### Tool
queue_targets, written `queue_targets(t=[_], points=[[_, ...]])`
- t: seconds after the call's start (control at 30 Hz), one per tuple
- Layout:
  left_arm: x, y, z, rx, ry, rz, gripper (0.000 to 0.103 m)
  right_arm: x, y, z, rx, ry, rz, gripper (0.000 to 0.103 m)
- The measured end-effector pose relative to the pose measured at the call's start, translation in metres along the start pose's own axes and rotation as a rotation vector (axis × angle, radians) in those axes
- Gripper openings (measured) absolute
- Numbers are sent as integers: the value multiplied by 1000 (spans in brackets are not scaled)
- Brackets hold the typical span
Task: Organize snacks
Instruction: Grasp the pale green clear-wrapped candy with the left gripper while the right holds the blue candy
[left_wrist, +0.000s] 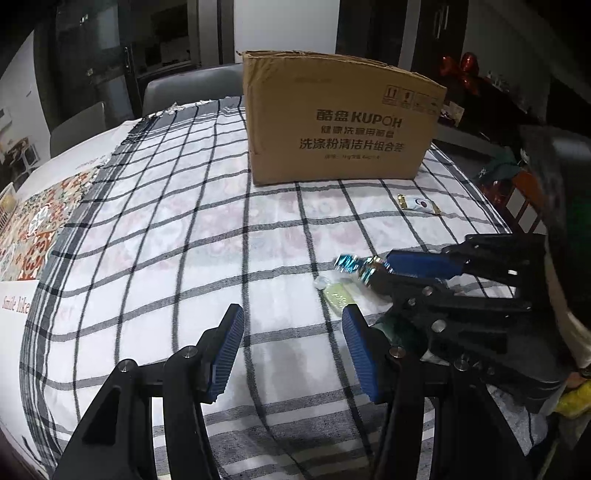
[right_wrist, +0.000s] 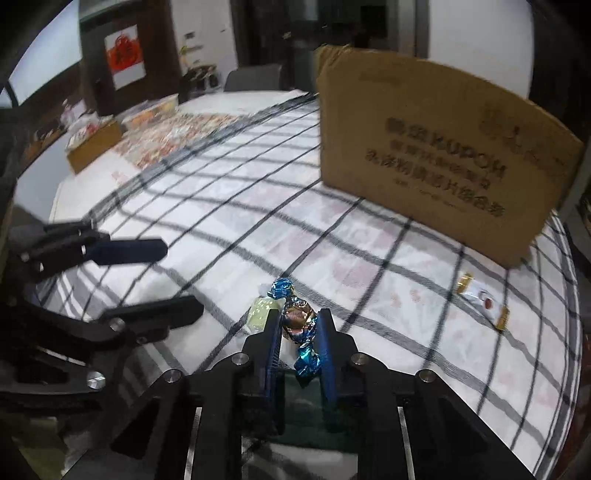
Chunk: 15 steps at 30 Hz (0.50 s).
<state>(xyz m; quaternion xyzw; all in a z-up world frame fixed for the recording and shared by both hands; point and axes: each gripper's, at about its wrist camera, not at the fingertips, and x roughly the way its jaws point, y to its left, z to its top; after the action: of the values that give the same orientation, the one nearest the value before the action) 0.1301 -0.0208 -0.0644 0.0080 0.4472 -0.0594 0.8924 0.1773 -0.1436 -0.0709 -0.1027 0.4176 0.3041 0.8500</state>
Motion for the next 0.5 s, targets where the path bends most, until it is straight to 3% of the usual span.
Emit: queue_targets(t=[0.33,0.5], points=[[20,-18,5,19,51,-111,35,-23,-24,-12,149,-61,-107,21],[33,-25,6,4,82,-89,30,-30,-29,-16,185,-92,-117,21]])
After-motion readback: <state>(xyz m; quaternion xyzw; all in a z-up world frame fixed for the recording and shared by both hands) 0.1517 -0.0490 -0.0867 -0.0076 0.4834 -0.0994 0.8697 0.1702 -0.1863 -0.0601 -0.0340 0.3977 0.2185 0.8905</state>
